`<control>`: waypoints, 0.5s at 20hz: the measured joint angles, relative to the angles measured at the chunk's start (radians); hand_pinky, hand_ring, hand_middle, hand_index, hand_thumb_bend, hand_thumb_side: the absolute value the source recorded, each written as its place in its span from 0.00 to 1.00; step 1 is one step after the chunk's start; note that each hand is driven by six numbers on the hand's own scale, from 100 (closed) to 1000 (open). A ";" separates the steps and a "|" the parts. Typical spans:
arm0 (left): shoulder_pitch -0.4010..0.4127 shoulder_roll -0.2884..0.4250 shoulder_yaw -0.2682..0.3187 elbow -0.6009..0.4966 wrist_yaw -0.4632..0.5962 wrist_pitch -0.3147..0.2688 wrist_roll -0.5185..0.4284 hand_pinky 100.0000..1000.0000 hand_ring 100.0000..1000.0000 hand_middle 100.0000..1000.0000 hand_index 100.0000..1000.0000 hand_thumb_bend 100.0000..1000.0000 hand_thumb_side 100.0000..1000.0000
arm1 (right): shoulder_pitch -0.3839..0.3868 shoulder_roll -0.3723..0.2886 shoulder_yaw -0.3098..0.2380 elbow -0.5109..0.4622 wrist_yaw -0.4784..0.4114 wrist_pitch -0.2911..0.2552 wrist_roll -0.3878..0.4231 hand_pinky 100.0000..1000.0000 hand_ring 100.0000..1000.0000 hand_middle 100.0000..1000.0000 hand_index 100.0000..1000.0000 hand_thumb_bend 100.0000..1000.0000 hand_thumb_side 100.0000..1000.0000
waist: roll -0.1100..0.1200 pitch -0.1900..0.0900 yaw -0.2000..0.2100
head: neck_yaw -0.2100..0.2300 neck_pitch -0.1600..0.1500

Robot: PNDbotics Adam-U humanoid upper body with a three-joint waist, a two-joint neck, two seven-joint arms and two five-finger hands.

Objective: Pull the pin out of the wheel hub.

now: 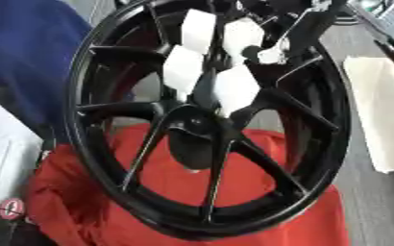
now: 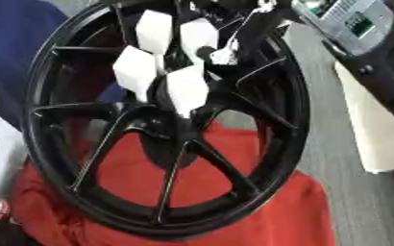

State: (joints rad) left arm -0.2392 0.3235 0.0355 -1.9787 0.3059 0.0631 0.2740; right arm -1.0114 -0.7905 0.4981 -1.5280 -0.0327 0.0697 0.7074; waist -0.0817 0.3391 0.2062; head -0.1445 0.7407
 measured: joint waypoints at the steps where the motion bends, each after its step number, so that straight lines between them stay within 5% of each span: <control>1: 0.000 0.000 0.000 0.000 0.000 0.000 0.000 0.78 0.78 0.62 0.68 0.15 0.65 | 0.000 0.002 -0.002 0.000 -0.003 0.006 -0.006 0.68 0.69 0.28 0.29 0.00 0.00 | 0.000 0.000 -0.001 | 0.001 0.000; 10: 0.004 0.000 0.007 0.000 -0.004 -0.004 0.003 0.78 0.78 0.62 0.68 0.15 0.64 | -0.024 -0.037 -0.126 -0.033 -0.059 0.064 -0.088 0.68 0.68 0.27 0.27 0.00 0.00 | 0.012 -0.006 -0.029 | 0.003 0.000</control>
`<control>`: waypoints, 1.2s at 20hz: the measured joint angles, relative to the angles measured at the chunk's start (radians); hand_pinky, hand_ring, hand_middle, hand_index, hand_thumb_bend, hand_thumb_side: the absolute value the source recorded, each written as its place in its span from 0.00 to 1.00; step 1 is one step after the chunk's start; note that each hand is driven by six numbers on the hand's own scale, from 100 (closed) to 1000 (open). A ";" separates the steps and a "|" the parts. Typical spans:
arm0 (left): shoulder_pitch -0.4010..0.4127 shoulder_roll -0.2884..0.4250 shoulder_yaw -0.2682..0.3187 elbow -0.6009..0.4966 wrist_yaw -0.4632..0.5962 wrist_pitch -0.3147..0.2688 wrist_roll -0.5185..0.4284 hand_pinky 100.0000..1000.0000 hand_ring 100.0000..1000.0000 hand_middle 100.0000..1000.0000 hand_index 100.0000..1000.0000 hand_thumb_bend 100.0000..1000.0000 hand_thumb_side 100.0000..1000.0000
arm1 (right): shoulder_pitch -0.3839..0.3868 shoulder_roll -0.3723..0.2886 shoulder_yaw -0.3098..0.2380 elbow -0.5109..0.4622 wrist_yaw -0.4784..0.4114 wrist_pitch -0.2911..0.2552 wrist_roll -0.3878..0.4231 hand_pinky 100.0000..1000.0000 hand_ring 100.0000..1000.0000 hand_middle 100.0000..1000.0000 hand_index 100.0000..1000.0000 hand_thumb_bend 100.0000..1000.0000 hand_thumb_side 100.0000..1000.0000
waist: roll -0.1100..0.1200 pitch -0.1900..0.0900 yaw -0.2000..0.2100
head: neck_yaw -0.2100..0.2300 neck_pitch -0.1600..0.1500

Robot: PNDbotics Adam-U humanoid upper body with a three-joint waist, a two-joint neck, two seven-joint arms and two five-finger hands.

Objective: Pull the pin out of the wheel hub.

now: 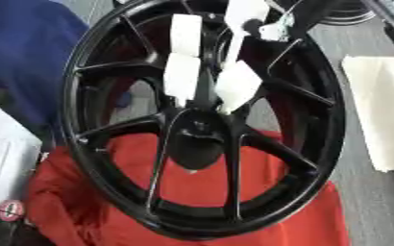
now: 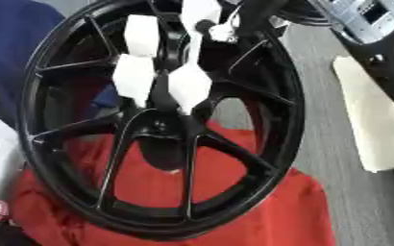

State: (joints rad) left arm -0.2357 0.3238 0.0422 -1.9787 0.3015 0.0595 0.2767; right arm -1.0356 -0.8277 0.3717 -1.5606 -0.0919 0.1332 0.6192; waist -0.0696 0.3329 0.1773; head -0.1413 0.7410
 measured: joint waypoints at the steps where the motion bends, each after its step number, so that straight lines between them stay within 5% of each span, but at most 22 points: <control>1: 0.001 0.000 0.001 0.000 0.000 -0.002 0.002 0.78 0.78 0.62 0.68 0.14 0.64 | 0.000 -0.012 -0.024 -0.005 -0.009 0.004 -0.020 0.68 0.68 0.27 0.27 0.00 0.00 | 0.003 0.000 -0.005 | 0.001 0.001; 5: 0.007 0.001 0.008 0.000 -0.003 -0.007 0.009 0.78 0.78 0.62 0.68 0.14 0.64 | 0.072 -0.098 -0.137 -0.032 -0.039 0.010 -0.121 0.68 0.68 0.27 0.28 0.00 0.00 | 0.016 -0.001 -0.027 | 0.009 0.004; 12: 0.009 0.001 0.024 0.000 -0.008 -0.017 0.028 0.78 0.79 0.62 0.68 0.14 0.63 | 0.493 -0.289 -0.438 -0.055 -0.058 -0.019 -0.410 0.72 0.72 0.37 0.37 0.00 0.00 | 0.050 0.000 -0.063 | 0.049 -0.005; 16: 0.014 0.001 0.031 0.000 -0.012 -0.023 0.038 0.78 0.79 0.62 0.68 0.14 0.63 | 0.689 -0.286 -0.588 -0.054 0.057 -0.029 -0.550 0.75 0.78 0.48 0.49 0.00 0.00 | 0.068 0.000 -0.078 | 0.072 -0.009; 17: 0.014 0.001 0.032 0.000 -0.012 -0.023 0.041 0.78 0.79 0.62 0.68 0.14 0.63 | 0.727 -0.276 -0.613 -0.053 0.091 -0.027 -0.568 0.79 0.85 0.65 0.68 0.00 0.00 | 0.071 0.000 -0.081 | 0.077 -0.011; 19: 0.014 0.001 0.035 0.000 -0.012 -0.024 0.043 0.78 0.79 0.62 0.68 0.14 0.63 | 0.787 -0.249 -0.646 -0.047 0.161 -0.022 -0.575 0.84 0.97 0.83 0.83 0.00 0.00 | 0.076 0.000 -0.083 | 0.083 -0.014; 21: 0.014 0.001 0.035 0.000 -0.012 -0.025 0.044 0.78 0.79 0.62 0.68 0.14 0.63 | 0.827 -0.224 -0.665 -0.037 0.225 -0.018 -0.551 0.89 1.00 0.93 0.90 0.00 0.00 | 0.080 0.000 -0.084 | 0.087 -0.019; 24: 0.012 0.001 0.035 0.000 -0.012 -0.025 0.044 0.78 0.79 0.62 0.68 0.14 0.63 | 0.851 -0.198 -0.687 -0.004 0.300 -0.009 -0.505 0.89 1.00 0.93 0.89 0.06 0.00 | 0.082 0.000 -0.086 | 0.087 -0.027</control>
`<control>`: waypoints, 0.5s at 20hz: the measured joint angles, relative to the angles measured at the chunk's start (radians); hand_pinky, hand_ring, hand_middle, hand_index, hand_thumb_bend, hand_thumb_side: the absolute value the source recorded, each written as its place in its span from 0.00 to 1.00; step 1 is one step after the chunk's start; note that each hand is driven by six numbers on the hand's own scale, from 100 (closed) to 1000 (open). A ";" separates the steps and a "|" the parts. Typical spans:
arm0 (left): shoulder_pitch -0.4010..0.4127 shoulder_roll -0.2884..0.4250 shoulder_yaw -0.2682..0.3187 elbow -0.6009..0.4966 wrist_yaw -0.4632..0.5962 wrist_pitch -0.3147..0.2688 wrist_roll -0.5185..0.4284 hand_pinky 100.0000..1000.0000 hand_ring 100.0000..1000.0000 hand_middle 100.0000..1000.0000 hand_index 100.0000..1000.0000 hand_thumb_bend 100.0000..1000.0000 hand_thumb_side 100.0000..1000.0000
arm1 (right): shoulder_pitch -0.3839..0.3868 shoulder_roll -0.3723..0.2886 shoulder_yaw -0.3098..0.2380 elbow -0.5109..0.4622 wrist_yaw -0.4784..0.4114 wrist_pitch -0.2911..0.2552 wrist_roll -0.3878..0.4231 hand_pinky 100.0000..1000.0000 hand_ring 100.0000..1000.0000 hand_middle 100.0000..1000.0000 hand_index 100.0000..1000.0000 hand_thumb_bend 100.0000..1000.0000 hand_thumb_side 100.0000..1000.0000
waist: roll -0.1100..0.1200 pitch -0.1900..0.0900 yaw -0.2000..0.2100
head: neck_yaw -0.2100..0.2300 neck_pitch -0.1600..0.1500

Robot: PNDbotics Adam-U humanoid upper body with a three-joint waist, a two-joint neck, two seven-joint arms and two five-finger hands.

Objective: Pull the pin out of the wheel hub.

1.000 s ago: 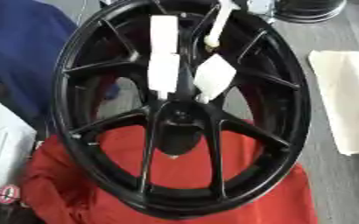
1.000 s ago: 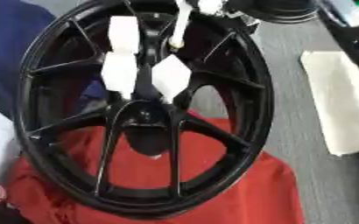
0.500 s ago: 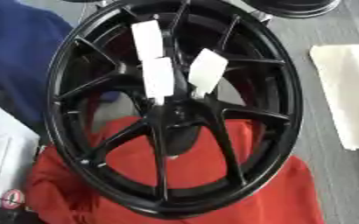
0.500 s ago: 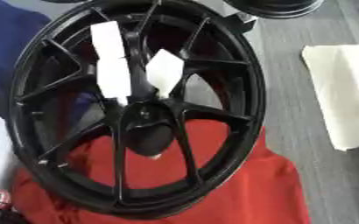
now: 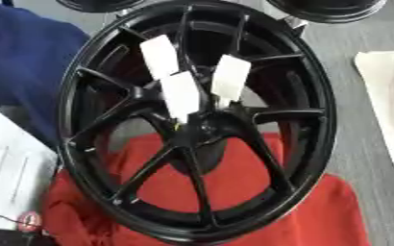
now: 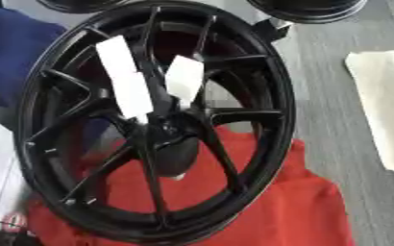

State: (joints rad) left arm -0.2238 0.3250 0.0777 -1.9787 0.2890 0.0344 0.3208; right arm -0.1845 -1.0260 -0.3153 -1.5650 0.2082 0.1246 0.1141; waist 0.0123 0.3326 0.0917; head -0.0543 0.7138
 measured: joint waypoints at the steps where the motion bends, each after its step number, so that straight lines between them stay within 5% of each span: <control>1: 0.000 0.000 0.000 0.000 0.000 0.000 0.000 0.78 0.79 0.62 0.68 0.14 0.63 | 0.001 0.005 -0.008 0.014 0.018 0.007 0.006 0.89 1.00 0.93 0.88 0.07 0.00 | 0.001 0.000 -0.001 | 0.000 -0.003; 6: 0.000 0.000 0.000 0.000 0.000 0.000 0.000 0.78 0.79 0.62 0.68 0.14 0.63 | 0.001 0.017 -0.026 0.059 0.053 0.060 -0.028 0.90 1.00 0.95 0.91 0.10 0.00 | 0.004 0.000 -0.002 | 0.000 -0.005; 9: 0.000 0.000 0.000 0.000 0.000 0.000 0.000 0.78 0.79 0.62 0.68 0.14 0.63 | -0.001 0.021 -0.030 0.065 0.052 0.089 -0.050 0.85 1.00 0.84 0.84 0.00 0.00 | 0.004 0.000 -0.004 | -0.001 -0.005; 10: 0.000 0.000 0.000 0.000 0.000 0.000 0.000 0.78 0.79 0.62 0.68 0.14 0.63 | -0.004 0.024 -0.033 0.064 0.041 0.094 -0.065 0.83 0.98 0.82 0.82 0.00 0.09 | 0.004 0.000 -0.004 | -0.001 -0.005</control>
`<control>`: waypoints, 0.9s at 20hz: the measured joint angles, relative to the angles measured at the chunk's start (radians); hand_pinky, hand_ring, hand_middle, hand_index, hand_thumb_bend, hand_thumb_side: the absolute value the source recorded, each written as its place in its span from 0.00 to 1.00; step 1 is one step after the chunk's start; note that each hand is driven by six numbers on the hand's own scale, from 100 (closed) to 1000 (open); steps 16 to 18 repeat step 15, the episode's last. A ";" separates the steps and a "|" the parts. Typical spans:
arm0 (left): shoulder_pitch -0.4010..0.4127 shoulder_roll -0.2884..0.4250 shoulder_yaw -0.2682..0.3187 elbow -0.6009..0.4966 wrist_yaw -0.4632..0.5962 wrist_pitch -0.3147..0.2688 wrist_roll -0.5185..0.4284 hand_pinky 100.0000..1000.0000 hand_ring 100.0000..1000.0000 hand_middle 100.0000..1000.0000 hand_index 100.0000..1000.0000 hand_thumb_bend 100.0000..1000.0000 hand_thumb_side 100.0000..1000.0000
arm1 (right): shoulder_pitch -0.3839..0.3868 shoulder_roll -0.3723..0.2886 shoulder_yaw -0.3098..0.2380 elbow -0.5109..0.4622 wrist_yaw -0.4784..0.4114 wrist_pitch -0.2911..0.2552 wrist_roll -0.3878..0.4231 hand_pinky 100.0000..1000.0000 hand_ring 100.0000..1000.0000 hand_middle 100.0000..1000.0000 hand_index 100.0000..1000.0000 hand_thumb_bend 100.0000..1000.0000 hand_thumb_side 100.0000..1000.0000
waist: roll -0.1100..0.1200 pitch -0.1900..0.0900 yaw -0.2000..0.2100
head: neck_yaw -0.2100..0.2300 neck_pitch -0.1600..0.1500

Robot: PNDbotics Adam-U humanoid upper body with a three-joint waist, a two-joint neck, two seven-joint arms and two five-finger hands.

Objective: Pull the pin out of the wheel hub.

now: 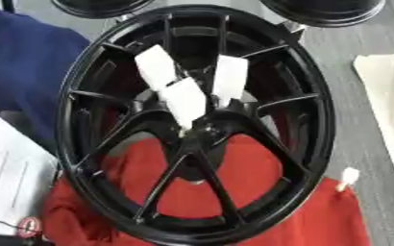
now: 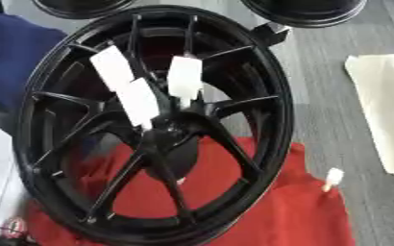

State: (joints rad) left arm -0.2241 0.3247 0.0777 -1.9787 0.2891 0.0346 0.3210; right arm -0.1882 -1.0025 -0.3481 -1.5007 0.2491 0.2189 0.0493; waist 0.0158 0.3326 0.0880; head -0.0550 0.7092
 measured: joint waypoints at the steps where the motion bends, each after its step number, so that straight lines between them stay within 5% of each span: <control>1: 0.000 0.000 0.000 0.000 0.000 0.000 0.000 0.78 0.79 0.62 0.68 0.14 0.63 | -0.006 0.004 -0.003 -0.003 -0.018 0.004 -0.024 0.82 0.97 0.82 0.82 0.00 0.20 | 0.000 0.000 0.000 | 0.000 0.000; 5: -0.005 0.000 0.000 0.000 0.000 0.000 0.000 0.78 0.79 0.62 0.68 0.14 0.63 | -0.037 0.014 0.007 -0.073 -0.154 -0.014 -0.176 0.80 0.91 0.74 0.76 0.00 0.51 | 0.000 0.000 0.005 | -0.003 0.000; 7: -0.006 0.000 0.000 0.000 0.000 -0.001 -0.001 0.78 0.79 0.62 0.68 0.14 0.62 | -0.061 0.019 0.030 -0.132 -0.240 -0.044 -0.249 0.77 0.88 0.71 0.73 0.00 0.56 | 0.000 0.000 0.010 | -0.008 0.000; 13: -0.017 0.000 -0.007 0.000 0.003 -0.002 -0.008 0.78 0.79 0.62 0.68 0.14 0.62 | -0.158 0.080 0.124 -0.286 -0.446 -0.120 -0.347 0.77 0.85 0.70 0.70 0.00 0.59 | 0.000 -0.001 0.024 | -0.021 0.000; 18: -0.022 0.000 -0.010 0.000 0.004 -0.001 -0.010 0.78 0.79 0.62 0.68 0.14 0.62 | -0.206 0.119 0.144 -0.320 -0.486 -0.129 -0.356 0.76 0.84 0.70 0.69 0.00 0.57 | 0.000 -0.002 0.027 | -0.022 0.000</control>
